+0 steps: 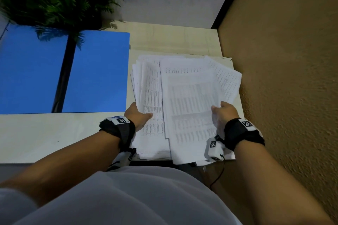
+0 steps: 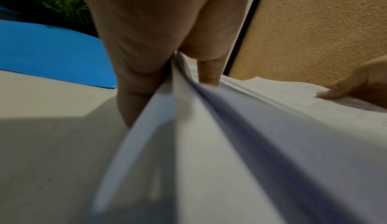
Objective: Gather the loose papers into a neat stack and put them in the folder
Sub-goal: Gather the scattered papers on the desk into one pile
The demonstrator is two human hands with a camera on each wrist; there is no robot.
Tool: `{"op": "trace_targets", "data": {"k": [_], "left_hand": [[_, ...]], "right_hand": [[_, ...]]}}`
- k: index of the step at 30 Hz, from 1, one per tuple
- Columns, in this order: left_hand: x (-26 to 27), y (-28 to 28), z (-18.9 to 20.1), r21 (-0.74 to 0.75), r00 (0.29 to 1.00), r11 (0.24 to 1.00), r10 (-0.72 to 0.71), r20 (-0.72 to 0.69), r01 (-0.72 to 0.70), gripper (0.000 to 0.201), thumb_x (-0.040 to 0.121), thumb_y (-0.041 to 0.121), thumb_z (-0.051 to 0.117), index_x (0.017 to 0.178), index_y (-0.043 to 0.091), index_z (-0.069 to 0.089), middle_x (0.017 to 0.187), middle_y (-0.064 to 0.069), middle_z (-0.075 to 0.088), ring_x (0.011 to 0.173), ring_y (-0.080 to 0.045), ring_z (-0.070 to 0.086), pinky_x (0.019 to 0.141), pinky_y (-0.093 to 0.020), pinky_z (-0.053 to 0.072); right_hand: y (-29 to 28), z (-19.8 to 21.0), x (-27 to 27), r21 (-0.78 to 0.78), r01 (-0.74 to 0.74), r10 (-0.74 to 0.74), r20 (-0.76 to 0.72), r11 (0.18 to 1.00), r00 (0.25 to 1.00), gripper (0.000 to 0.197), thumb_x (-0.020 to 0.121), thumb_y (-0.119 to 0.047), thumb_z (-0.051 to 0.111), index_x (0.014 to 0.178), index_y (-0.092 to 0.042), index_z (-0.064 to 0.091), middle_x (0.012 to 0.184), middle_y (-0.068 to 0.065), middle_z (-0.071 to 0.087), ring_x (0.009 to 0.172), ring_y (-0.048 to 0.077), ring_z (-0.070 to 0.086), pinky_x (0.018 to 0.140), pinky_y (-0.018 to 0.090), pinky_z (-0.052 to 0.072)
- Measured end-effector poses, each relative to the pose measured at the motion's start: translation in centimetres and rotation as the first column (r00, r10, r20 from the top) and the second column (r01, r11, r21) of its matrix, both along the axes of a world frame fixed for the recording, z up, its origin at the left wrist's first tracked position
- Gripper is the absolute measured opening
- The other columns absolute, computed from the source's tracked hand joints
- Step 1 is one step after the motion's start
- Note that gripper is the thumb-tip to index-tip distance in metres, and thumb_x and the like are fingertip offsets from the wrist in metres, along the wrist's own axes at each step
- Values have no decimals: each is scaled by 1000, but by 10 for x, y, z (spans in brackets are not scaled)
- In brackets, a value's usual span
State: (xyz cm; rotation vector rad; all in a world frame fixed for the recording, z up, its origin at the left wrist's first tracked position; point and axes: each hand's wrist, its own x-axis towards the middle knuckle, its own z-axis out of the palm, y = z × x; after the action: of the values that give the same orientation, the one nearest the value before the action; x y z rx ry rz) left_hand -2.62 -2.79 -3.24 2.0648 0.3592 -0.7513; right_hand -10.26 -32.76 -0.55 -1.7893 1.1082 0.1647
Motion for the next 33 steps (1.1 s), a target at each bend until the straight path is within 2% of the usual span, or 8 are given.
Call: {"op": "trace_targets", "data": {"k": [3, 8, 13, 15, 19, 23, 26, 33], "left_hand": [[-1, -2, 10, 10, 999, 999, -43, 11, 43, 61, 94, 41, 60, 143, 8, 41, 143, -11, 53, 128, -32, 53, 97, -30, 43], [2, -6, 23, 36, 998, 999, -18, -68, 20, 71, 103, 53, 25, 156, 6, 15, 163, -13, 21, 149, -31, 25, 116, -37, 24], [0, 2, 17, -76, 997, 997, -12, -82, 6, 104, 77, 75, 61, 154, 17, 24, 156, -5, 39, 141, -30, 40, 111, -42, 39], [1, 7, 11, -102, 997, 994, -56, -59, 50, 102, 60, 63, 84, 144, 23, 41, 138, 4, 58, 128, -25, 56, 103, -41, 49], [5, 11, -2, -84, 996, 995, -51, -70, 45, 77, 76, 11, 81, 141, 17, 41, 137, -2, 57, 129, -28, 54, 108, -46, 45], [15, 23, -28, -148, 995, 987, -74, -70, 63, 82, 73, 8, 76, 145, 25, 40, 141, -2, 56, 133, -31, 50, 110, -54, 40], [11, 17, -4, -121, 990, 984, -135, -47, 129, 70, 85, 2, 68, 146, 23, 41, 145, -4, 53, 137, -29, 46, 113, -52, 37], [8, 10, 6, -30, 984, 984, -177, 10, 178, 60, 94, 5, 61, 148, 16, 38, 148, -8, 50, 138, -30, 44, 111, -41, 36]], "right_hand": [[5, 6, 10, -52, -20, 21, 30, 998, 999, 21, 86, -28, 60, 99, -12, 62, 112, 11, 65, 106, 32, 62, 100, 43, 48], [26, 16, 29, -173, -46, 55, 50, 984, 997, 29, 94, -11, 54, 122, -1, 54, 113, 10, 59, 108, 24, 56, 99, 33, 43], [71, 9, 26, -190, -244, 256, 42, 951, 966, 31, 92, 4, 46, 118, -13, 43, 91, -7, 49, 70, 2, 48, 60, 20, 40], [82, 5, 22, -180, -277, 287, 34, 944, 957, 30, 94, 1, 46, 122, -9, 40, 108, 2, 51, 79, 10, 52, 69, 22, 40], [63, 2, 20, -133, -15, 33, 134, 991, 990, 25, 93, -10, 52, 117, -11, 45, 111, 15, 61, 97, 27, 63, 81, 32, 51], [-4, -1, 13, -332, 165, -207, -96, 929, 974, 72, 75, -21, 76, 136, -6, 40, 137, 17, 47, 125, 34, 49, 103, 48, 44], [-25, -8, 6, -201, 219, -253, -165, 955, 953, 96, 65, -28, 82, 144, -10, 30, 138, 9, 48, 122, 28, 51, 106, 44, 42], [-13, -17, 18, 130, 319, -317, -35, 939, 948, 41, 79, 2, 69, 116, -12, 58, 118, 12, 64, 103, 29, 61, 98, 35, 47]]}}
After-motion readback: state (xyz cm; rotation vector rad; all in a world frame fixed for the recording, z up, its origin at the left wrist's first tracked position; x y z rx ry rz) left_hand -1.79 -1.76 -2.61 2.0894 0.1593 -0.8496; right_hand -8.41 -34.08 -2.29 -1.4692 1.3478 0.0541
